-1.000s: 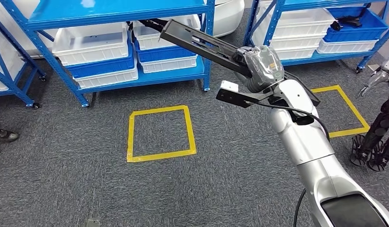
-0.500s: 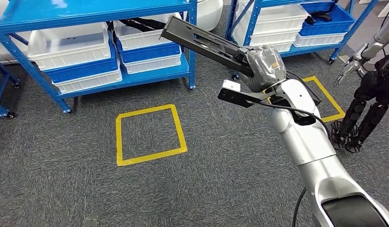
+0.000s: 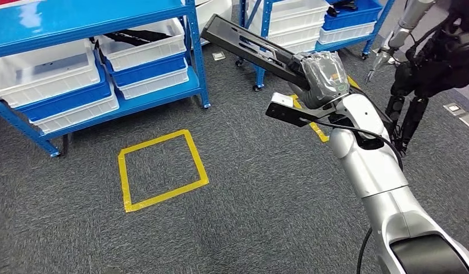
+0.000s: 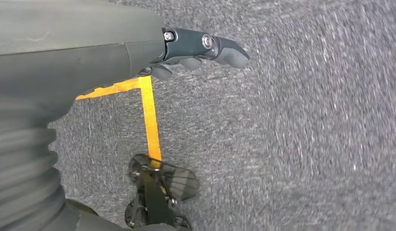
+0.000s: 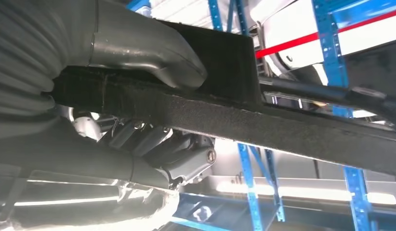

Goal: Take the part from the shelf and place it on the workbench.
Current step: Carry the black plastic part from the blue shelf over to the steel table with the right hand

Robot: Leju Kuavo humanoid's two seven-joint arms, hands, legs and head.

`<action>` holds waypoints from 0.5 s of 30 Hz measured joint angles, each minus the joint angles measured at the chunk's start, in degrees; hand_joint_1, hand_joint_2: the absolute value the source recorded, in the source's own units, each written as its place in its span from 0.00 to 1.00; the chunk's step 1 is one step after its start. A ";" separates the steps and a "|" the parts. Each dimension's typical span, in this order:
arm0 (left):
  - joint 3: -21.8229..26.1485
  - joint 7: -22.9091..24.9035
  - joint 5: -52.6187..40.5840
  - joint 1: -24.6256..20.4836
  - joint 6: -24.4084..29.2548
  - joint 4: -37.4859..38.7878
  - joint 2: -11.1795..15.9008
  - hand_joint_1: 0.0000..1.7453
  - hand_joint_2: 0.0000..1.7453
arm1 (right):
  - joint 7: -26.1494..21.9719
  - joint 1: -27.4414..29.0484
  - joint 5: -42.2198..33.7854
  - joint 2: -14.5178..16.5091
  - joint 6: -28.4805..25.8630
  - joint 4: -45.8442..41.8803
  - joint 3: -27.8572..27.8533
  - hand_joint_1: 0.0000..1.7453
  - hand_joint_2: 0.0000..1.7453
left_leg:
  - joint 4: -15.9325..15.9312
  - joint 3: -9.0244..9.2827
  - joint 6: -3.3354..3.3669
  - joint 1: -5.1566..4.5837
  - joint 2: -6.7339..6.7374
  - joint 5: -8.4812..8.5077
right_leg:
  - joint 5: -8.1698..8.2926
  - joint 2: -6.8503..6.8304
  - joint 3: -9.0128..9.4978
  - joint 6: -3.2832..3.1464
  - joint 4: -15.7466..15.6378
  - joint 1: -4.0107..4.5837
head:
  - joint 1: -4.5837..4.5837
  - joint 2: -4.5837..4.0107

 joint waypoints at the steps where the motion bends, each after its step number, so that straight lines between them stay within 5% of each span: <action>1: 0.00 0.00 0.00 0.04 0.00 0.00 0.00 0.00 1.00 | -0.01 0.05 0.00 0.07 0.01 0.01 0.01 1.00 1.00 | 2.93 -1.31 -0.09 0.01 -0.24 -0.88 | 0.01 0.69 -0.02 0.01 0.04 0.01 | -0.01 0.00; 3: 0.00 0.00 -0.01 0.06 -0.01 0.00 0.03 0.00 1.00 | -0.01 0.11 0.00 0.09 0.02 0.01 0.00 1.00 1.00 | 2.05 -0.87 -0.03 0.14 -0.45 0.89 | 0.02 2.08 0.06 0.02 0.18 0.00 | -0.01 0.00; 6: 0.00 -0.02 -0.05 0.11 -0.03 0.00 0.20 0.00 1.00 | 0.00 -0.03 -0.02 0.10 0.03 0.01 -0.03 1.00 1.00 | -9.78 4.59 0.47 0.64 -3.45 6.75 | 0.02 4.11 -0.09 0.22 0.58 0.22 | 0.04 0.00; 8: 0.00 -0.03 -0.08 0.19 -0.11 0.00 0.27 0.00 1.00 | 0.01 -0.08 -0.09 0.09 0.07 -0.01 -0.06 1.00 1.00 | -13.33 6.02 0.68 0.67 -4.64 7.65 | 0.27 5.40 -0.82 0.83 0.79 0.40 | 0.06 0.00; 10: 0.01 -0.04 -0.11 0.18 -0.19 0.00 0.21 0.00 1.00 | 0.02 0.08 -0.33 -0.13 0.09 -0.02 -0.16 1.00 1.00 | -13.81 6.07 1.16 0.53 -3.39 7.77 | 0.66 6.41 -1.56 1.70 0.66 0.44 | 0.07 0.00; 12: 0.02 -0.08 -0.15 0.08 -0.21 0.00 0.13 0.00 1.00 | 0.05 0.11 -0.63 -0.48 0.10 -0.02 -0.37 1.00 1.00 | -14.53 6.22 2.11 0.46 -2.03 8.33 | -0.38 4.27 -3.04 1.95 2.61 0.62 | 0.25 0.00; 15: 0.03 -0.11 -0.17 0.09 -0.21 0.00 0.10 0.00 1.00 | 0.08 0.09 -0.78 -0.65 0.11 -0.01 -0.52 1.00 1.00 | -14.87 6.02 2.84 0.07 0.07 8.67 | -5.13 0.34 -8.31 1.54 13.53 0.60 | 0.57 0.00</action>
